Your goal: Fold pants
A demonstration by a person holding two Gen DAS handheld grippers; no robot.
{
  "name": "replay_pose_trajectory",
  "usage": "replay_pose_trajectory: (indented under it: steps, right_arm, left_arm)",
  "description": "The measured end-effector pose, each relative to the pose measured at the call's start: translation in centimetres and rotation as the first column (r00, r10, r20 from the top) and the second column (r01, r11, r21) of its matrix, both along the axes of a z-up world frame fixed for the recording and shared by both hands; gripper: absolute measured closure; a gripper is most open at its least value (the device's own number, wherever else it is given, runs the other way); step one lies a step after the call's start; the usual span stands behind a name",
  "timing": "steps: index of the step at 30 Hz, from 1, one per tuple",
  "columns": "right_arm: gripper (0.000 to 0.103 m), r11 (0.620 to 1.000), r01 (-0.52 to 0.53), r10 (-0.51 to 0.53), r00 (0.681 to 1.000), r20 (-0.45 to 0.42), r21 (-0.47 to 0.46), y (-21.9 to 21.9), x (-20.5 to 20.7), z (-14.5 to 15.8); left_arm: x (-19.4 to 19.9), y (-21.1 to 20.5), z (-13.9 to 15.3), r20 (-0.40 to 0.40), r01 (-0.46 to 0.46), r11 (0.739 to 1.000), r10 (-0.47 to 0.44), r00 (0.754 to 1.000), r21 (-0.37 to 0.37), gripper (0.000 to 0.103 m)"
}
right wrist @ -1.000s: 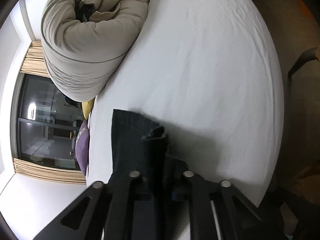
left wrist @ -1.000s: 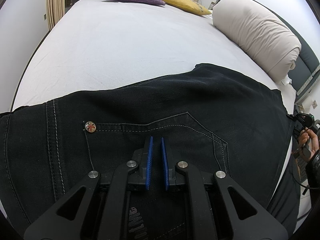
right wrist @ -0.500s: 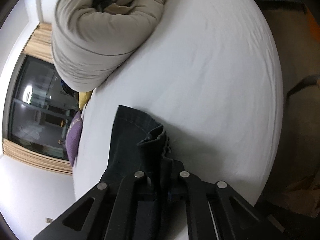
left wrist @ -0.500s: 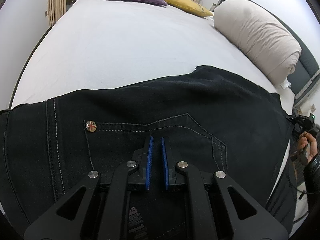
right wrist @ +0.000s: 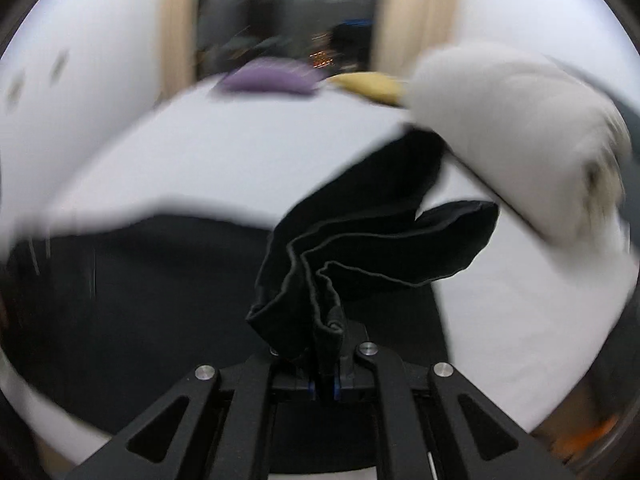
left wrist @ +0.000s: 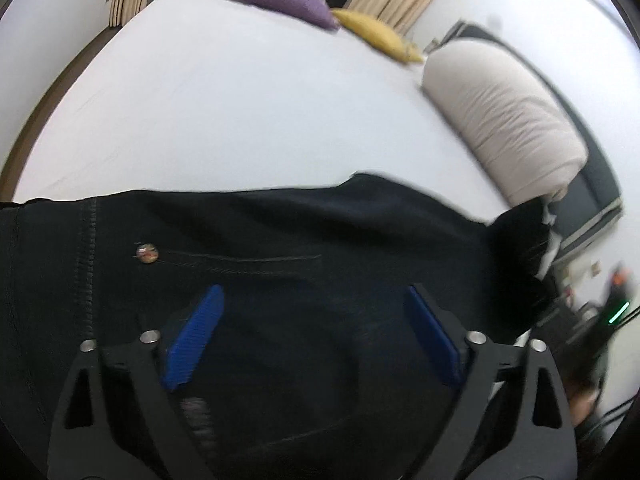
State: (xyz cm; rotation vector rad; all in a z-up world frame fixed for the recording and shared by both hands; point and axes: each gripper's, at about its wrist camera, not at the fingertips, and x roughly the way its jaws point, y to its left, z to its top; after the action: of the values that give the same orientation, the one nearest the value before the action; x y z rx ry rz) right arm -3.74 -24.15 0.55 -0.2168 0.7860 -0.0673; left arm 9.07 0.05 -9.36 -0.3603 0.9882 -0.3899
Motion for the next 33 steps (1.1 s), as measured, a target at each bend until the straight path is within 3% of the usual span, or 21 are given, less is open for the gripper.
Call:
replay_pose_trajectory:
  steps: [4,11,18,24,25,26,27,33]
  right_arm:
    - [0.096,0.99,-0.058,0.044,0.993,-0.109,-0.128,3.5,0.2,-4.7]
    - [0.096,0.972,-0.069,0.058,0.997,-0.058,-0.223,4.6,-1.0,-4.0]
    - [0.096,0.909,-0.149,0.161,0.987,-0.002,-0.388,8.8,-3.1,-3.1]
    - [0.096,0.877,-0.23,0.252,0.968,-0.003,-0.422,11.2,-4.7,-3.9]
    - [0.096,0.877,-0.235,0.258,0.966,-0.003,-0.419,11.3,-4.6,-3.7]
    - [0.096,0.877,-0.241,0.263,0.965,-0.005,-0.416,11.3,-4.5,-3.5]
    - [0.096,0.876,-0.243,0.267,0.964,-0.002,-0.417,11.3,-4.6,-3.3]
    - [0.096,0.876,-0.274,0.307,0.952,0.021,-0.398,11.5,-4.5,-2.1]
  left_arm:
    - [0.1,-1.3,0.1,-0.037,0.035,0.995,-0.038,0.999,-0.092,0.01]
    - [1.4,-5.6,-0.6,-0.14,0.089,0.957,-0.131,0.981,-0.275,0.01]
    - [4.5,-12.3,-0.9,-0.205,0.18,0.93,-0.254,0.945,-0.32,0.01]
    - [6.6,-14.6,-3.1,-0.29,0.184,0.94,-0.268,0.919,-0.287,0.015]
    - [6.9,-14.7,-3.4,-0.291,0.188,0.939,-0.273,0.917,-0.288,0.032]
    - [7.2,-14.7,-3.6,-0.297,0.195,0.938,-0.281,0.912,-0.287,0.064]
    - [7.8,-14.8,-4.1,-0.31,0.207,0.937,-0.293,0.904,-0.283,0.077]
    - [8.4,-13.6,-3.1,-0.267,0.236,0.937,-0.304,0.915,-0.259,0.093]
